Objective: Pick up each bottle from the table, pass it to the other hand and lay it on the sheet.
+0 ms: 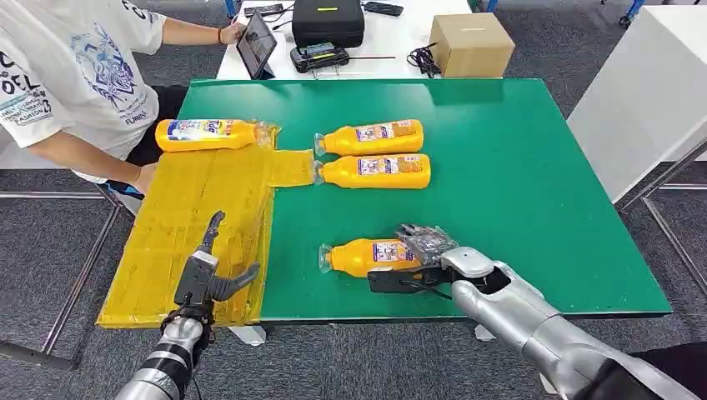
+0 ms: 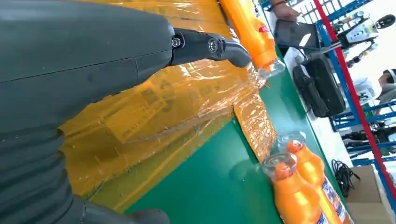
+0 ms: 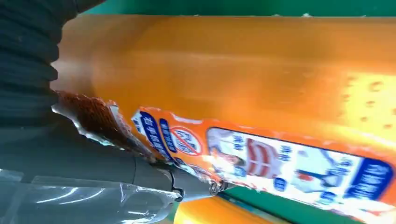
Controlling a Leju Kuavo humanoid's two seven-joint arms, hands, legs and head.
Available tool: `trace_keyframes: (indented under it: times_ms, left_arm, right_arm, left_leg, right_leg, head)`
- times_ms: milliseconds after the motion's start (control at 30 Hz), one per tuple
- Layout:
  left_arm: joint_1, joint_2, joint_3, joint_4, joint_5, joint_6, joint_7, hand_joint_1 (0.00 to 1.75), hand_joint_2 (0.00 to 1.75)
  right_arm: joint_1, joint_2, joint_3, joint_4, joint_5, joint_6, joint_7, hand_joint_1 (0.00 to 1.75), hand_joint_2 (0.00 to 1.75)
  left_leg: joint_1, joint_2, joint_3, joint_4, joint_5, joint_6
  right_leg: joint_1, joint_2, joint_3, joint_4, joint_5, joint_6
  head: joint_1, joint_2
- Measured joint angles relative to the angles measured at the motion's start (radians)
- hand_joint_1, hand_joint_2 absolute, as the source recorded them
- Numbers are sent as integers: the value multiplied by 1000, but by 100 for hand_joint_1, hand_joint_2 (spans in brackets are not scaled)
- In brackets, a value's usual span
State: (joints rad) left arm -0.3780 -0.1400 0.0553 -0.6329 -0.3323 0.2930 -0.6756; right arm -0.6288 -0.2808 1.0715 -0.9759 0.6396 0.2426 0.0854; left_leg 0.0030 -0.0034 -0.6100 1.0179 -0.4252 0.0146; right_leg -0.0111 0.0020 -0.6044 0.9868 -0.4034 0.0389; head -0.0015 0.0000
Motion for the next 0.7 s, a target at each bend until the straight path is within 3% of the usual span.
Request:
trace_keyframes:
  times_ms: [67,133,167,233,267,700]
  left_arm:
    - [0,-2,4,0,-1,0,0,0,175]
    - [0,-2,7,0,-2,0,0,0,175]
    - [0,-2,9,0,-2,0,0,0,175]
    - [0,-3,17,0,-2,0,0,0,175]
    - [0,-3,19,0,-3,0,0,0,175]
    - [3,-5,28,0,-12,-6,-1,0,175]
  right_arm:
    - [-5,15,2,18,23,0,0,23,175]
    - [-7,27,2,33,39,-4,1,120,175]
    - [-8,33,2,41,46,-7,1,138,175]
    - [-9,44,2,54,52,-11,-3,140,175]
    - [-8,50,0,58,54,-21,-7,173,175]
    - [42,67,-98,58,-13,-61,-28,175,175]
  left_leg:
    - [0,1,4,0,-1,0]
    - [0,1,8,0,-1,0]
    - [1,2,10,0,-2,0]
    - [1,5,13,0,-3,-1]
    - [1,7,14,-1,-4,-2]
    - [1,9,11,0,1,0]
  right_leg:
    - [0,2,3,0,1,-1]
    - [0,3,6,-1,1,-1]
    - [0,4,8,-1,1,-2]
    - [1,7,10,-1,1,-2]
    - [1,10,11,-1,2,-3]
    - [1,11,8,-1,5,-3]
  head:
    - [0,0]
    - [0,0]
    - [0,0]
    - [0,0]
    - [0,0]
    - [-2,0]
